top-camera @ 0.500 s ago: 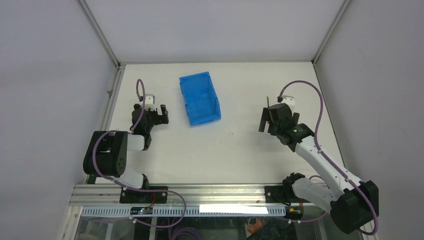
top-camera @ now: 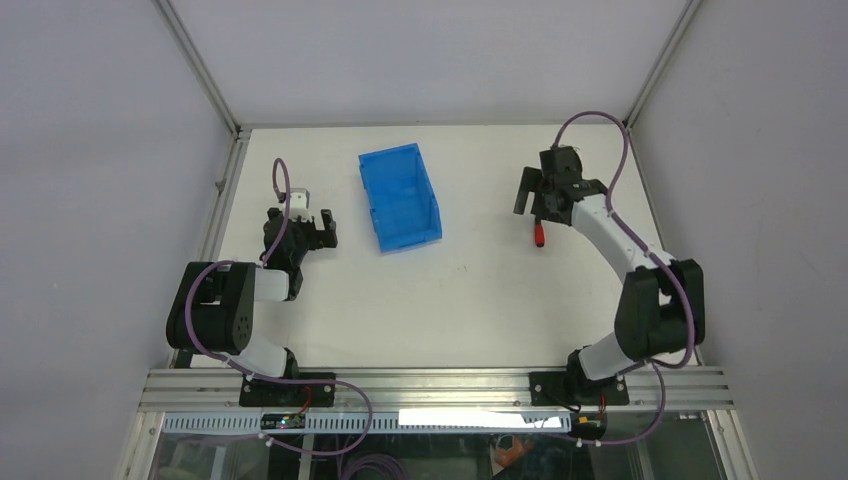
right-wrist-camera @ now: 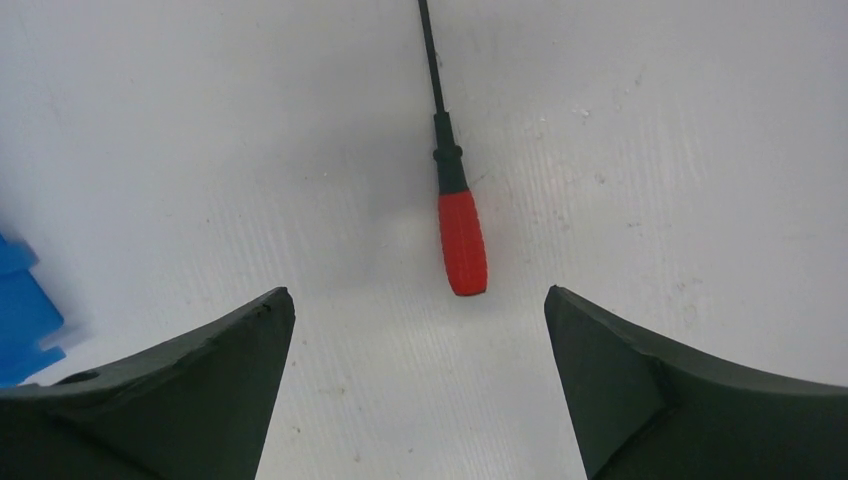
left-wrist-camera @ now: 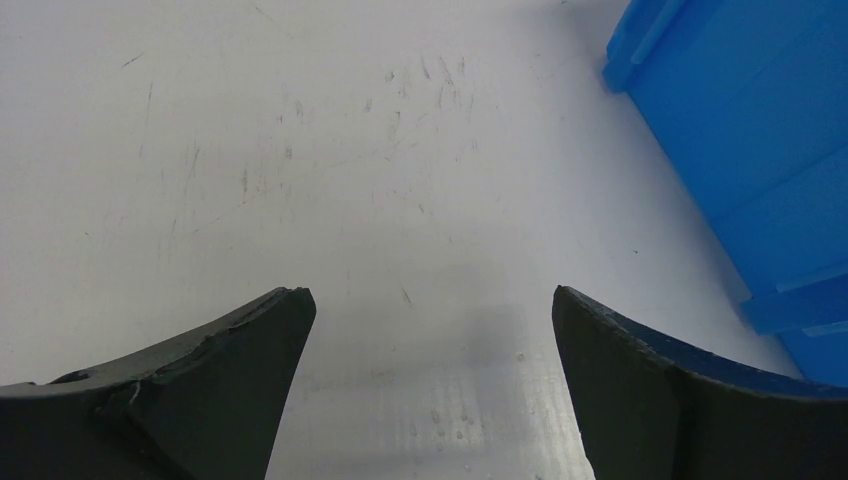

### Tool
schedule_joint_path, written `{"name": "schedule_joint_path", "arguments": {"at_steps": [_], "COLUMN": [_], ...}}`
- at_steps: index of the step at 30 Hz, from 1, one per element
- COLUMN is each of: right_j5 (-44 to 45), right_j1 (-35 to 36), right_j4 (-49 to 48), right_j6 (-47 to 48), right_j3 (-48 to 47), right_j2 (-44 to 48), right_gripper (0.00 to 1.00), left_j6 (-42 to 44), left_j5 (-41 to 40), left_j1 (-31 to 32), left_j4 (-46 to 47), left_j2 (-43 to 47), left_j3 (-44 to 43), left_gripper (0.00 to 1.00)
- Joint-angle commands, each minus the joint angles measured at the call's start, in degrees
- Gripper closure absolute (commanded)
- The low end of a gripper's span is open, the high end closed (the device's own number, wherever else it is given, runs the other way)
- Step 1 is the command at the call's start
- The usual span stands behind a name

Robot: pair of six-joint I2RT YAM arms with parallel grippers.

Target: Put the screwdriver in the bin

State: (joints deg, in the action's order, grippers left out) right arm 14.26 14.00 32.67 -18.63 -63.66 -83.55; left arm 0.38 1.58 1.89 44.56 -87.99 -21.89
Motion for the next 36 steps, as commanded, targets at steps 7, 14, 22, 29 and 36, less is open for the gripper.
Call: {"name": "schedule_joint_path", "arguments": {"at_steps": [7, 14, 22, 29, 36], "right_j5": [-9.78, -12.38, -10.31, -8.20, -8.56], "right_j1": [-4.91, -6.08, -6.09, -6.13, -5.23], "right_j4": [-1.66, -1.46, 1.49, 6.78, 13.79], "right_j6": [1.81, 1.67, 1.18, 1.47, 2.97], "right_j3": [-9.35, -10.70, -12.19, -15.21, -20.75], "right_j2": [-18.59, -24.70, -24.89, -13.99, -5.32], "right_gripper": [0.06, 0.18, 1.00, 1.00, 1.00], "left_j6": [-1.00, -1.00, -1.00, -1.00, -1.00], "left_j5": [0.41, 0.43, 0.43, 0.44, 0.42], "left_j1": [0.34, 0.35, 0.39, 0.37, 0.31], "left_j4": [1.59, 1.59, 1.59, 1.59, 1.59], "left_j2": [1.60, 1.59, 1.59, 1.65, 1.63], "left_j3": [0.00, 0.00, 0.00, 0.00, 0.00], "left_gripper": [0.01, 0.01, 0.01, 0.01, 0.01]}}
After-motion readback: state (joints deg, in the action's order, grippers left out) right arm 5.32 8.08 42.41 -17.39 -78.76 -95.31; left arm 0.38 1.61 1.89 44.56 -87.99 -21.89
